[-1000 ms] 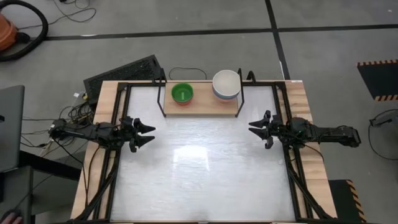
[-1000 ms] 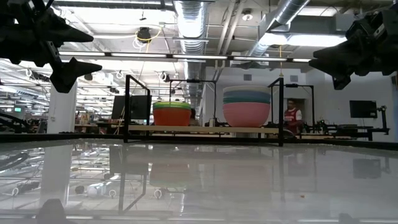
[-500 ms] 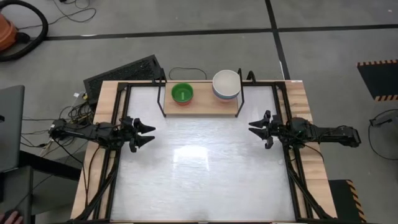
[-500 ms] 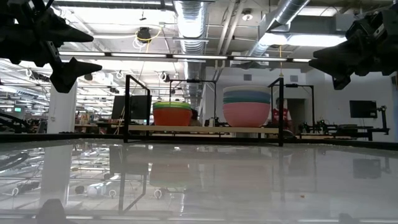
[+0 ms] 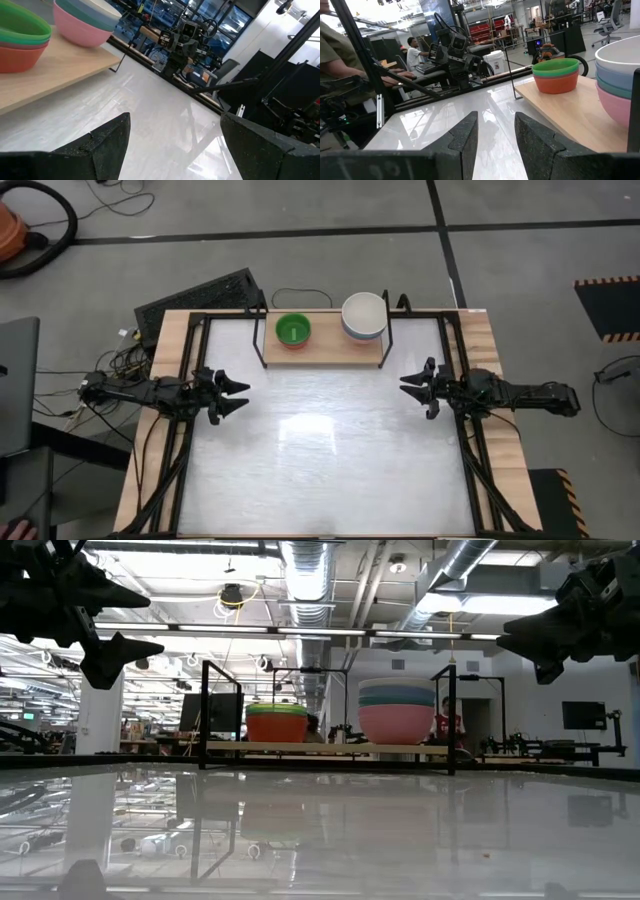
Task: Place and stack bowls onto a shelf
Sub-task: Return to Home Position
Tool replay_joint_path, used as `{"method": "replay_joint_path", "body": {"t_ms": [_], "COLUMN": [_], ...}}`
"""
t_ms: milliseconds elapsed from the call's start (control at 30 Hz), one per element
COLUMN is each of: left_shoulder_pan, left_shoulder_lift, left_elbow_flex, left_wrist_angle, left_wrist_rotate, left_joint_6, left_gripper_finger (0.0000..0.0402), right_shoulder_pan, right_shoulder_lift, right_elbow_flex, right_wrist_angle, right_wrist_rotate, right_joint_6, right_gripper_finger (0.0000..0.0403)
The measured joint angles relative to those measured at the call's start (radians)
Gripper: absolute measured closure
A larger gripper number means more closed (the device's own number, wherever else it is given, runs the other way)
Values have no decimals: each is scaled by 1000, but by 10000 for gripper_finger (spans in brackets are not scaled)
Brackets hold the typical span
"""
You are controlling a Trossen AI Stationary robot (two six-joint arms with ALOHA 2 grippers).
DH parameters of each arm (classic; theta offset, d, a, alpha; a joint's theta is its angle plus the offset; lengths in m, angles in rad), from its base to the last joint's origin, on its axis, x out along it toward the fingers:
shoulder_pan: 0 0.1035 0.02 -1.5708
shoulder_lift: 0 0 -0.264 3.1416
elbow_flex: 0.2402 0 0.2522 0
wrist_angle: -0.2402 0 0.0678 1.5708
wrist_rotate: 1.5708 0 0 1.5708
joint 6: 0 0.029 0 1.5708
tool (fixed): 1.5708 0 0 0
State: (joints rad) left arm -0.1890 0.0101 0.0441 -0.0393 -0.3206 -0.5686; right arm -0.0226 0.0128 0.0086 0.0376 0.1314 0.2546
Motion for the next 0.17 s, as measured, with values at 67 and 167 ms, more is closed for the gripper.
{"method": "replay_joint_path", "body": {"t_ms": [67, 167], "left_shoulder_pan": [0, 0], "left_shoulder_lift": [0, 0], "left_elbow_flex": [0, 0], "left_wrist_angle": [0, 0], "left_wrist_rotate": [0, 0], "left_joint_6": [0, 0], "left_gripper_finger": [107, 107], "right_shoulder_pan": [0, 0], "right_shoulder_lift": [0, 0], "right_elbow_flex": [0, 0], "right_wrist_angle": [0, 0], "right_wrist_rotate": [0, 0], "right_joint_6": [0, 0], "right_gripper_finger": [247, 247]}}
